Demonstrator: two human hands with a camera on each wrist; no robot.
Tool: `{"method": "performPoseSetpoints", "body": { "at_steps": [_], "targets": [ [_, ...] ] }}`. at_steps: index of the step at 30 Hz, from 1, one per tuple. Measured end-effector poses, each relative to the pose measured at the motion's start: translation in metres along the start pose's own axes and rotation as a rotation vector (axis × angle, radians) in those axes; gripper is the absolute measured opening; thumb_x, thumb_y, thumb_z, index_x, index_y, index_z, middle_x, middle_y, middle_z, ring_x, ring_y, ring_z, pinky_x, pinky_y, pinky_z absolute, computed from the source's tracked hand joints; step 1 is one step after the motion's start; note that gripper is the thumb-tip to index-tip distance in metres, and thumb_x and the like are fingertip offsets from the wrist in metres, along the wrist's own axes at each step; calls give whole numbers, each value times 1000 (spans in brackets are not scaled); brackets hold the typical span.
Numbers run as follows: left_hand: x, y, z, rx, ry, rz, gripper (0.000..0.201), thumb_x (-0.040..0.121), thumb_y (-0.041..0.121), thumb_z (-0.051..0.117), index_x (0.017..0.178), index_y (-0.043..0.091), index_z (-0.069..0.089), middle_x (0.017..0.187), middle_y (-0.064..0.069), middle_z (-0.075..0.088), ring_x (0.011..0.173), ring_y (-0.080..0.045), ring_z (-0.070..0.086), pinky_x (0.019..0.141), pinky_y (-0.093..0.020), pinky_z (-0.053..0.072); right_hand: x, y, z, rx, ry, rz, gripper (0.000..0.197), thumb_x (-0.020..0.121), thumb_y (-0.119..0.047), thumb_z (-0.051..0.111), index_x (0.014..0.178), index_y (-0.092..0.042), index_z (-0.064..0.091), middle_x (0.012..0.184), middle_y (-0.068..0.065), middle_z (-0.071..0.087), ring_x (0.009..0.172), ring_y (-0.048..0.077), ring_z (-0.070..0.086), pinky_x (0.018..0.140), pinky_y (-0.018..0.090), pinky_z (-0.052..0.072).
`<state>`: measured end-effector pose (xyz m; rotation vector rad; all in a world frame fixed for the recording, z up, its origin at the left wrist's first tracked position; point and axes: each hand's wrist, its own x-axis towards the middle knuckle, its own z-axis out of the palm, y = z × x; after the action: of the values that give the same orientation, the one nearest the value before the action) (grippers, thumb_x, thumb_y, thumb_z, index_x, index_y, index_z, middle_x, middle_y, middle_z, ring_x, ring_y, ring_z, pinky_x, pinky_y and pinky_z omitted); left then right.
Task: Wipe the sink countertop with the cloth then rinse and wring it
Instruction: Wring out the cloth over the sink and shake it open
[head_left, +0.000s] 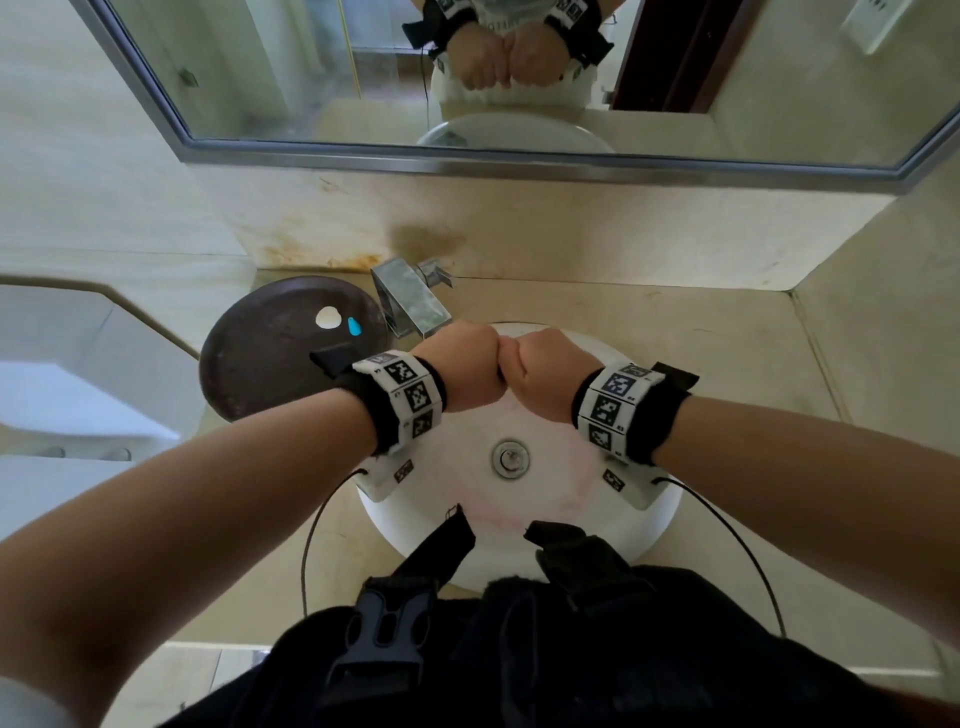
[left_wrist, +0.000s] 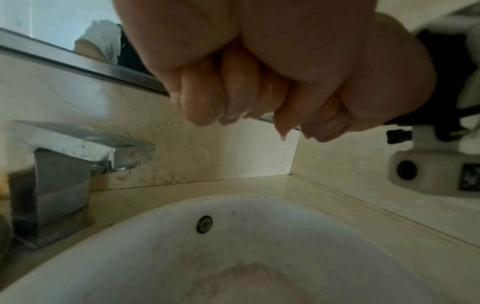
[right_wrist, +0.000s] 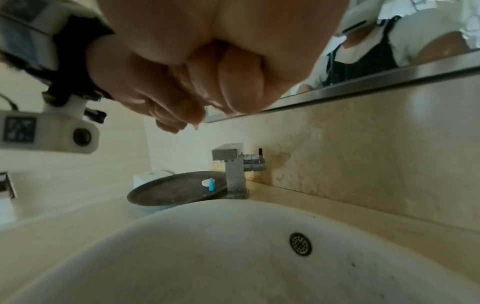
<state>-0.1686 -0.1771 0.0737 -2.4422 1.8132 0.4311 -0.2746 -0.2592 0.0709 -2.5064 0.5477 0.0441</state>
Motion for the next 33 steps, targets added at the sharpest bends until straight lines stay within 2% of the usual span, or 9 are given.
{"method": "performPoseSetpoints", "body": {
  "at_steps": [3, 7, 13, 16, 19, 22, 25, 29, 33],
  "targets": [
    [0, -2, -1, -99, -82, 6, 28, 84, 17, 45, 56, 13, 44, 55, -3, 46, 54, -21, 44, 54, -29, 39, -2, 5, 0, -98, -42, -95, 53, 103, -30, 24, 57, -12, 44, 53, 5, 46, 49, 17, 40, 55, 28, 29],
    [-1, 3, 4, -184, -135, 25, 33, 89, 23, 48, 58, 13, 44, 58, -3, 46, 59, -21, 43, 54, -28, 35, -1, 13, -1, -260, -65, -194, 53, 101, -33, 21, 63, -11, 50, 57, 5, 51, 53, 21, 44, 60, 30, 33],
    [4, 7, 7, -412, -186, -14, 35, 87, 20, 58, 56, 13, 44, 58, -1, 45, 58, -17, 41, 55, -28, 35, 2, 21, -5, -389, -40, -349, 59, 84, -46, -3, 65, -18, 46, 61, -1, 49, 56, 22, 43, 61, 30, 34],
    [6, 6, 5, -417, -151, -1, 35, 86, 23, 60, 56, 14, 45, 57, 0, 45, 54, -14, 39, 54, -26, 33, 5, 25, -11, -376, -55, -382, 56, 88, -42, 4, 75, -17, 53, 68, -3, 51, 61, 19, 43, 63, 27, 29],
    [5, 3, 6, -372, -143, 4, 31, 87, 26, 58, 60, 13, 50, 59, -1, 49, 54, -15, 43, 56, -28, 37, 4, 28, -12, -383, -105, -379, 43, 94, -33, 18, 85, -16, 56, 73, -2, 54, 64, 19, 44, 64, 27, 28],
    [5, 0, 9, -313, -117, -11, 27, 88, 28, 53, 72, 7, 60, 69, -7, 62, 64, -21, 55, 63, -32, 47, 7, 29, -7, -397, -93, -321, 35, 101, -32, 24, 81, -24, 52, 72, -4, 55, 64, 20, 50, 61, 29, 35],
    [6, -5, 8, -282, -105, -35, 27, 88, 30, 50, 75, 14, 66, 68, 0, 69, 67, -15, 65, 65, -28, 51, 11, 29, -2, -439, -46, -232, 44, 100, -39, 21, 73, -23, 51, 68, -1, 58, 61, 21, 52, 58, 30, 39],
    [6, -6, 6, -211, -108, -18, 32, 89, 40, 51, 64, 22, 57, 63, 2, 60, 62, -16, 56, 62, -28, 46, 15, 27, 3, -426, -72, -204, 54, 101, -40, 16, 64, -18, 49, 60, 1, 53, 54, 19, 46, 58, 31, 37],
    [3, -3, 10, -194, -125, -15, 26, 93, 36, 49, 74, 17, 51, 61, 3, 48, 69, -21, 50, 65, -28, 38, 17, 28, 8, -426, -89, -184, 58, 102, -36, 15, 72, -10, 57, 60, 4, 53, 51, 18, 42, 57, 30, 30]
  ]
}}
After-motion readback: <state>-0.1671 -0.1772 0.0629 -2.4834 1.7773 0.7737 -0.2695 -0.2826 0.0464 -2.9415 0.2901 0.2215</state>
